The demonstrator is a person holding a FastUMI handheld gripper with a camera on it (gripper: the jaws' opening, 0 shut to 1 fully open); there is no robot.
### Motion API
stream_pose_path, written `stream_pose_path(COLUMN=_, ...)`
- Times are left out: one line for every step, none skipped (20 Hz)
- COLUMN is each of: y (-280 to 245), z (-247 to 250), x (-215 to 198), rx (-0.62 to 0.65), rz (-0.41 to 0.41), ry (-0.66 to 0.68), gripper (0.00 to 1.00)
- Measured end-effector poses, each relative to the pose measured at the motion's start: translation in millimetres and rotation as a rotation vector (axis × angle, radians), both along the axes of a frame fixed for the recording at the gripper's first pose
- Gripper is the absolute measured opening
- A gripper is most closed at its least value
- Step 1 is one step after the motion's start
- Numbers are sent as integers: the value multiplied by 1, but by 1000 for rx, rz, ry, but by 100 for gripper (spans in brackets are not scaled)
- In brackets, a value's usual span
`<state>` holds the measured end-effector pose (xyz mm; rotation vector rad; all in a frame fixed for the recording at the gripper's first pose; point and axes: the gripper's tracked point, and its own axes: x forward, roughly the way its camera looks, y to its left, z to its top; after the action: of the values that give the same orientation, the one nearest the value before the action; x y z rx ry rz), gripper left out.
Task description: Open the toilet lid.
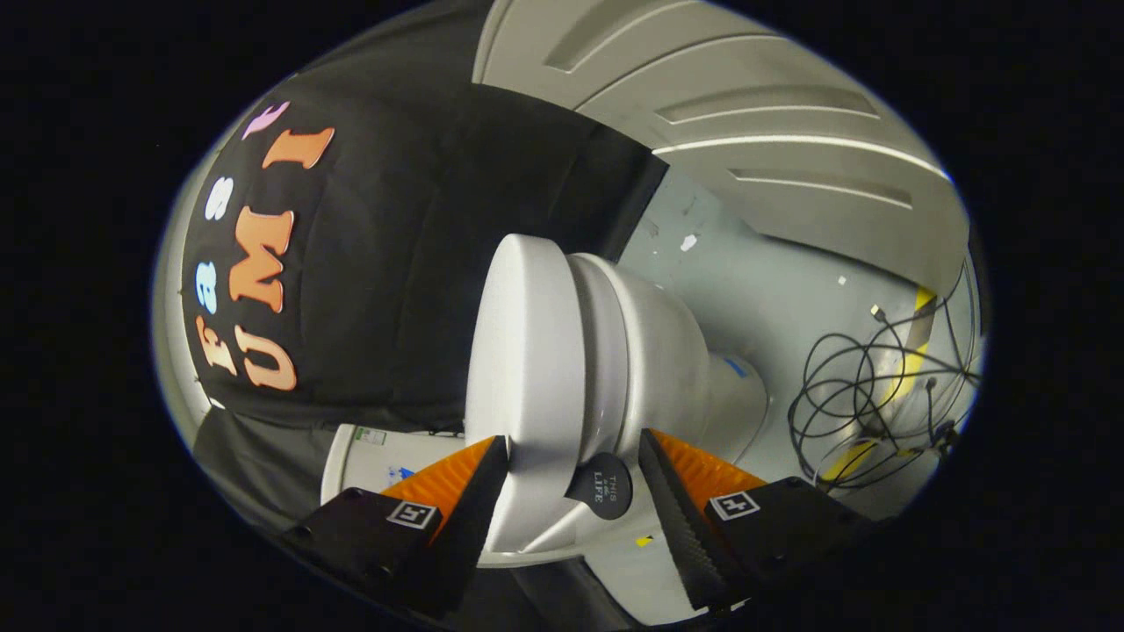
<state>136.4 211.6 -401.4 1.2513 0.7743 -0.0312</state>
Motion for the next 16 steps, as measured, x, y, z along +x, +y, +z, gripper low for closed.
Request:
stream_pose_path(y=-1, z=-1, x=0, rx=17, rz=-4, ry=4, gripper=97)
stream_pose_path(y=-1, z=-1, x=0, rx=20, rz=-4, ry=5, gripper=97)
stream_pose_path(y=-2, z=-1, x=-1, rx=21, rz=-1, ry=4, gripper=97)
stream_pose_path(y=-1, z=-1, x=-1, rx=26, rz=4, ry=6, gripper=97)
stream_pose_path(y=-1, z=0, x=-3, rx=32, rz=-1, ry=12, gripper=97)
stream_pose_path(y=-4, z=-1, x=-5, rx=31, rz=-10, ry=19, gripper=97)
stream_pose_path(y=-16, z=-5, x=-7, rx=6, rz=-34, ry=25, gripper=96)
stream_pose_path(y=-27, z=-10, x=-8, rx=-31, rz=-75, ry=32, gripper=94)
stream_pose_path(y=-42, z=-15, x=-13, rx=-62, rz=-111, ry=53, gripper=93)
stream_pose_path(y=-48, z=-23, x=-18, rx=-75, rz=-123, ry=87, gripper=92)
stream_pose_path(y=-43, z=-25, x=-21, rx=-58, rz=-116, ry=110, gripper=92)
stream_pose_path(y=-37, z=-27, x=-22, rx=-44, rz=-96, ry=129, gripper=90)
stream_pose_path(y=-32, z=-33, x=-24, rx=-44, rz=-71, ry=148, gripper=88)
stream_pose_path(y=-26, z=-34, x=-25, rx=-36, rz=-43, ry=153, gripper=86)
stream_pose_path(y=-20, z=-31, x=-24, rx=-24, rz=-21, ry=147, gripper=86)
stream_pose_path(y=-13, z=-30, x=-23, rx=-9, rz=7, ry=143, gripper=86)
